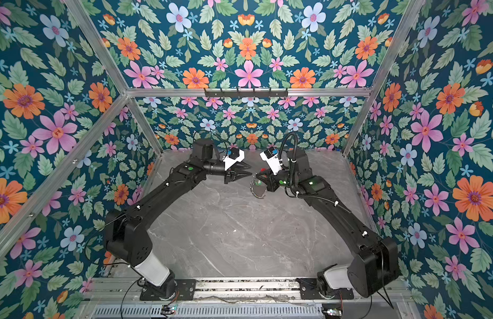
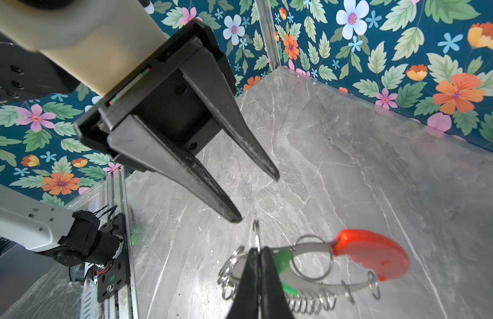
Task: Attach keys to a key ring
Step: Insert the key into the keyring.
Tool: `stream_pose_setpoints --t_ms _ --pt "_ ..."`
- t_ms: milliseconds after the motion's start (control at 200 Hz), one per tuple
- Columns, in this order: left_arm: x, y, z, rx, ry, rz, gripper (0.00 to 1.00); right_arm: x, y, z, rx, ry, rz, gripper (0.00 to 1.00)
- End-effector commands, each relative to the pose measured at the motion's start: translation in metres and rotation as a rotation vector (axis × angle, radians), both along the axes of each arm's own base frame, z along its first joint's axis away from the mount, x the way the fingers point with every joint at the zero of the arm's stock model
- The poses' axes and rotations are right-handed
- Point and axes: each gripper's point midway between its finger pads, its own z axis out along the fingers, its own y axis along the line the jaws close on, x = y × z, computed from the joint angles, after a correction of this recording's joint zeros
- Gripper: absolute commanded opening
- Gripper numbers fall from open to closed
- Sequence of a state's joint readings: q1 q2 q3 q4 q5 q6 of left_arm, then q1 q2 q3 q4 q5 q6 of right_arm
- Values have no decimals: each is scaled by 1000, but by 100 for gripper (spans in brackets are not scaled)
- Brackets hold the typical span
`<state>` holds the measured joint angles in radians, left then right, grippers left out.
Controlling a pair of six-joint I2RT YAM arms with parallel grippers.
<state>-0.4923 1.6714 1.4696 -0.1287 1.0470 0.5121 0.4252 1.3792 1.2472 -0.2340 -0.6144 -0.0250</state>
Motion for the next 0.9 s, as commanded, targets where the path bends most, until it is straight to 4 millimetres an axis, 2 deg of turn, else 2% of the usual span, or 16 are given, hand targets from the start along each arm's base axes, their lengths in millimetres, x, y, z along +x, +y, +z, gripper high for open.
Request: stream_pose_setpoints --t_ms 0,220,636,856,896 --pt "-4 -2 6 -24 20 -35 31 -1 5 10 12 -37 25 0" --pt "-4 -4 4 -26 37 -51 23 -2 7 11 13 -35 32 0" --pt "-9 -6 3 -35 68 -85 15 -1 11 13 21 -28 41 0" --pt "-13 -6 1 -38 91 -99 0 2 12 15 27 -27 34 0" --pt "-15 -6 2 -41 98 -108 0 3 12 15 29 -24 30 0"
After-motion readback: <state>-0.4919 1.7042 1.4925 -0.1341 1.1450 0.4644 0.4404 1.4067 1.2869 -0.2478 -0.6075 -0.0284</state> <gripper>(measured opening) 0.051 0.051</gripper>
